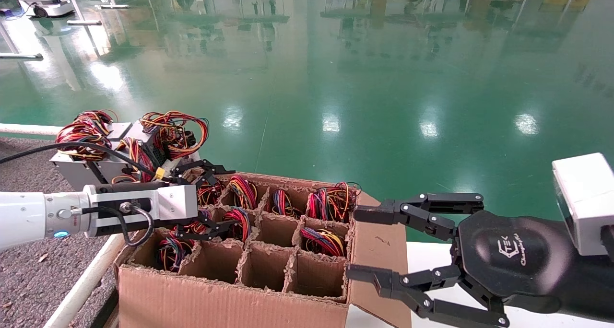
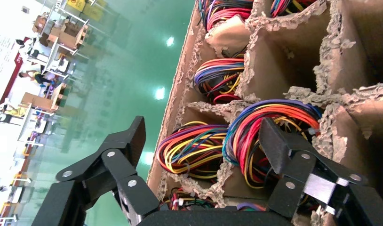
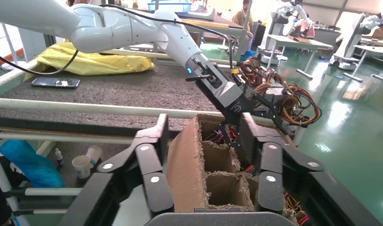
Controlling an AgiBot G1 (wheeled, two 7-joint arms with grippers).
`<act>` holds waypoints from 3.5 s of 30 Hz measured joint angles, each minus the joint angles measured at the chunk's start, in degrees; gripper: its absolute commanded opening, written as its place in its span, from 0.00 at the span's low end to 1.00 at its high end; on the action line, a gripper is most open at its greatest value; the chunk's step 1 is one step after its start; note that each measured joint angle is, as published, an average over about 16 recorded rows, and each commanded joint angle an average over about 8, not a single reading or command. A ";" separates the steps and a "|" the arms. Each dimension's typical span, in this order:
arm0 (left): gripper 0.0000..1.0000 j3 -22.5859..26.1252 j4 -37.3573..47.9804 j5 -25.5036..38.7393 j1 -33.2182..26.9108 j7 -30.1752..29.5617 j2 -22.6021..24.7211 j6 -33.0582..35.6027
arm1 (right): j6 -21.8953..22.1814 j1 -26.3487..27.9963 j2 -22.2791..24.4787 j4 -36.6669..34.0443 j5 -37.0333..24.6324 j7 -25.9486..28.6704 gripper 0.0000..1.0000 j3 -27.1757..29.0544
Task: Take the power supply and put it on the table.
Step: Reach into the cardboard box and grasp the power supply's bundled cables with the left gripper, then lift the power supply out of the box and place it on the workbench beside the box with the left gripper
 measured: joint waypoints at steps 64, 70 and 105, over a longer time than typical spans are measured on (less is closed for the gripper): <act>0.00 -9.32 -4.56 -10.76 -13.70 -17.74 -6.21 -3.80 | 0.01 0.01 0.01 0.00 0.02 -0.01 1.00 -0.02; 0.00 -9.30 3.94 -9.05 -21.24 -13.69 -4.19 -6.10 | 0.01 0.01 0.01 0.00 0.02 -0.01 1.00 -0.03; 0.00 -8.12 37.92 -1.28 -38.90 6.92 -5.52 -35.91 | 0.02 0.01 0.01 0.00 0.03 -0.02 1.00 -0.04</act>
